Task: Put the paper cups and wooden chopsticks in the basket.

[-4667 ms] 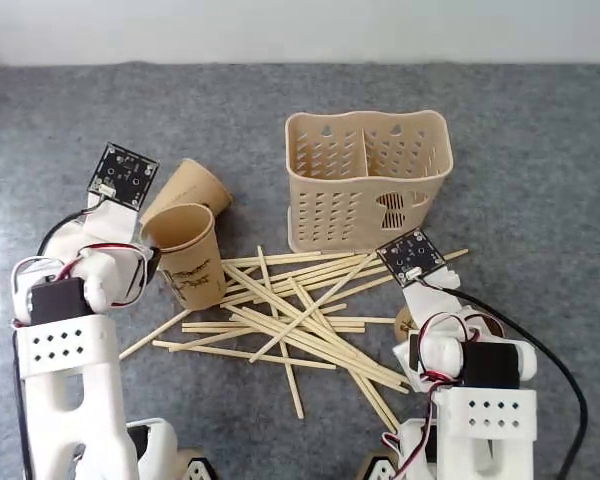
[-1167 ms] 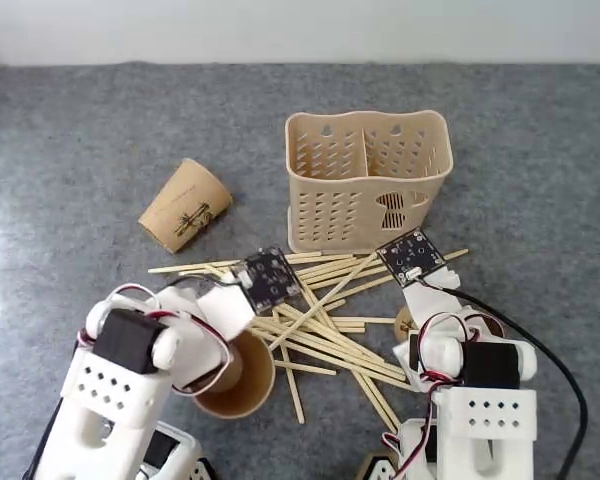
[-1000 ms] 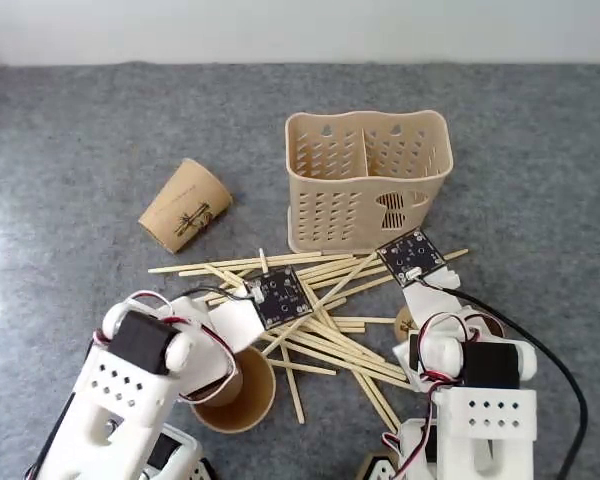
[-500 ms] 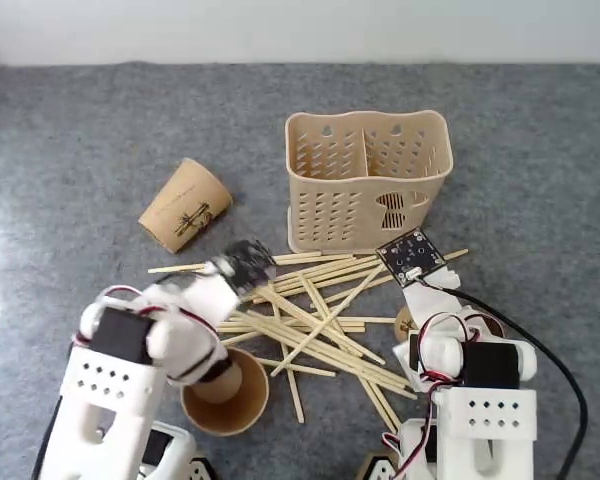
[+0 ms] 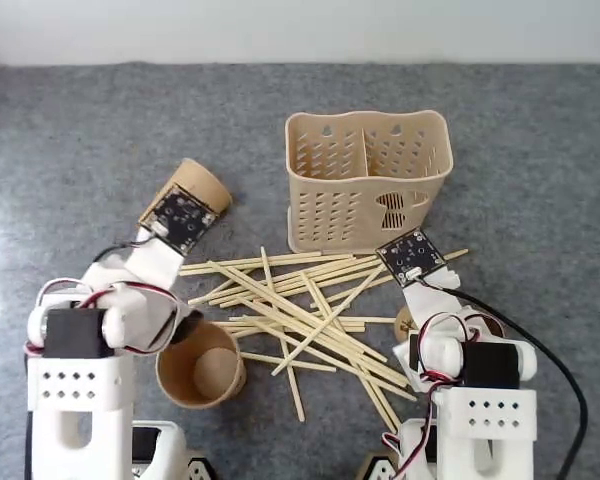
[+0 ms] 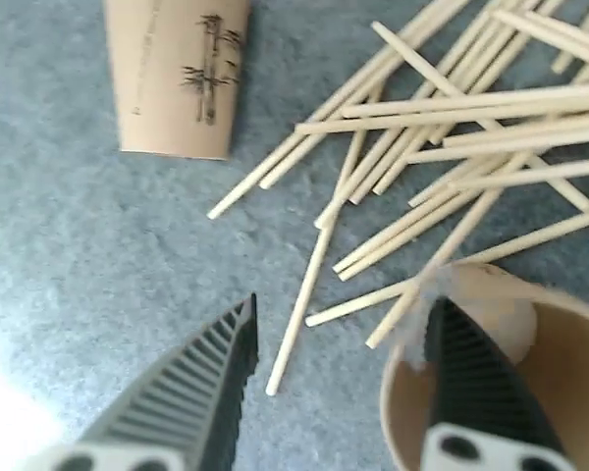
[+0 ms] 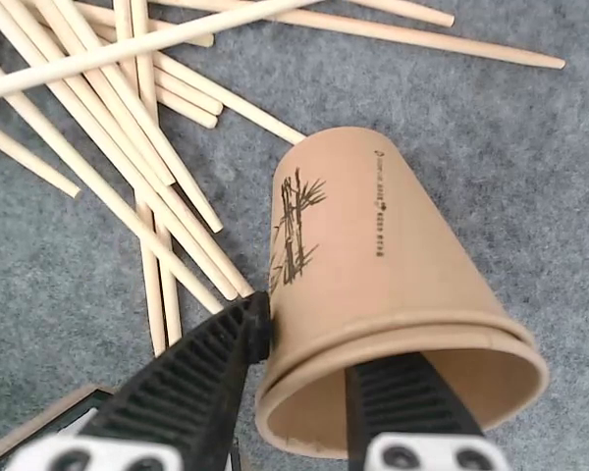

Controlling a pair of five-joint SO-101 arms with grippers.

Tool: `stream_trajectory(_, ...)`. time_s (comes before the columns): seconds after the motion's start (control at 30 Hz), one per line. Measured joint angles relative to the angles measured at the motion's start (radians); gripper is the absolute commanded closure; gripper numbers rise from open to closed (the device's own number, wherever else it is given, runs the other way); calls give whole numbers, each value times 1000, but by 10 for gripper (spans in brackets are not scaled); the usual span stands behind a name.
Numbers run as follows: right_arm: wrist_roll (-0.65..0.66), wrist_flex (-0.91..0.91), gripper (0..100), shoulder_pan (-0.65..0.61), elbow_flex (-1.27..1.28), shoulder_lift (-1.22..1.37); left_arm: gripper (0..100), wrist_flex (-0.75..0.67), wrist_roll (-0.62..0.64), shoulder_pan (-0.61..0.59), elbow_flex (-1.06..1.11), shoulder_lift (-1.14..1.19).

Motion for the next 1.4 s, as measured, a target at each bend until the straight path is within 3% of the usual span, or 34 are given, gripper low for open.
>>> stream_trajectory(0.47, 0, -5, 885, 0, 37, 0, 731, 15, 25, -44, -38, -3)
stream_trajectory(0.7, 0, -29, 885, 0, 60, 0, 731, 126, 25, -48, -127, -3)
stream_trajectory(1.03, 0, -29, 887, 0, 60, 0, 731, 176, 25, -341, -245, -5)
stream_trajectory(1.17, 0, -31, 997, 0, 60, 0, 731, 176, 25, -491, -245, -5)
stream_trajectory(1.27, 0, -68, 990, 0, 60, 0, 731, 176, 25, -617, -245, -5)
stream_trajectory(1.4, 0, -101, 989, 2, 60, 0, 731, 91, 25, -764, -173, -5)
